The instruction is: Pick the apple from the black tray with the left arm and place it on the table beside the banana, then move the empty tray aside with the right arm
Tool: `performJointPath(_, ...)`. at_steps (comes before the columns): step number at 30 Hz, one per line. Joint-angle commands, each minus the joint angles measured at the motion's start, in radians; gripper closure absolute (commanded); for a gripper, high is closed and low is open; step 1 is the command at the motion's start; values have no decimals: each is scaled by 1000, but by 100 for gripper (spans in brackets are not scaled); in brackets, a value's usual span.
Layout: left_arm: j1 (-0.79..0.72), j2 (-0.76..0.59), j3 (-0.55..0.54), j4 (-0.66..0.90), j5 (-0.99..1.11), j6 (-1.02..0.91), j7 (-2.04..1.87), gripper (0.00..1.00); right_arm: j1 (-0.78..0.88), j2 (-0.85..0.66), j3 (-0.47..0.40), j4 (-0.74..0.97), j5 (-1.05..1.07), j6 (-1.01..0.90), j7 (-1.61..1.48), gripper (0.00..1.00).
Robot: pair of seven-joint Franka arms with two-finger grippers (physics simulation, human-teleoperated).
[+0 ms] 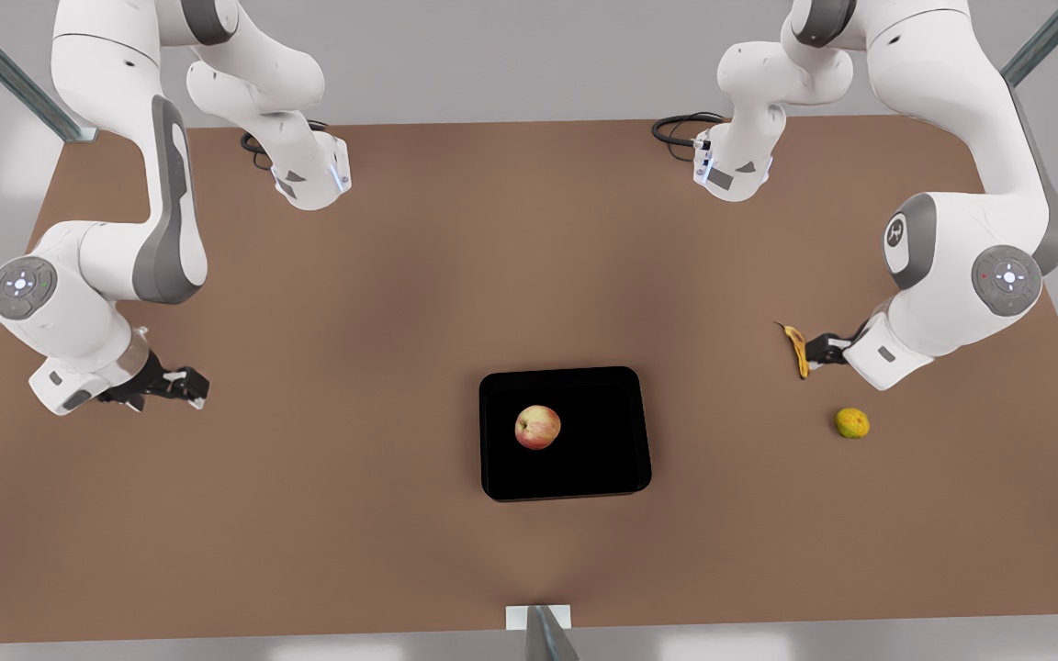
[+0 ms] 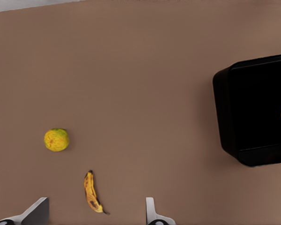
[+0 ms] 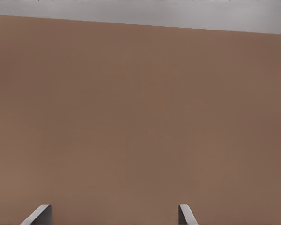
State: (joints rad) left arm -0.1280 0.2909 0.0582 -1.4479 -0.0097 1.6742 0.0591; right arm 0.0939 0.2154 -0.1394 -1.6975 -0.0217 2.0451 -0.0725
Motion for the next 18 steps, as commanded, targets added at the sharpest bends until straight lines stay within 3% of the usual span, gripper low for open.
performJointPath(1, -1, -1, 0, -2, 8, 29, 11, 0, 0, -1, 0, 1, 0, 60, -18, 0)
performJointPath(3, -82, 8, -1, 18, 4, 27, -8, 0, -2, 1, 0, 4, 6, 60, -17, 0)
performJointPath(7, -351, 86, -5, 43, -36, 39, -453, 0, -7, 285, -5, 199, 45, 63, -23, 0)
performJointPath(9, -450, 168, -5, 96, -32, 134, -570, 0, -5, 257, -5, 222, 45, 47, -23, 0)
performJointPath(12, -533, 289, -17, 142, -4, 229, -832, 0, -5, 190, -11, 340, 43, -224, -26, 0)
performJointPath(18, -625, 427, -43, 149, 1, 381, -1130, 0, -7, 211, -11, 341, 46, -224, -24, 0)
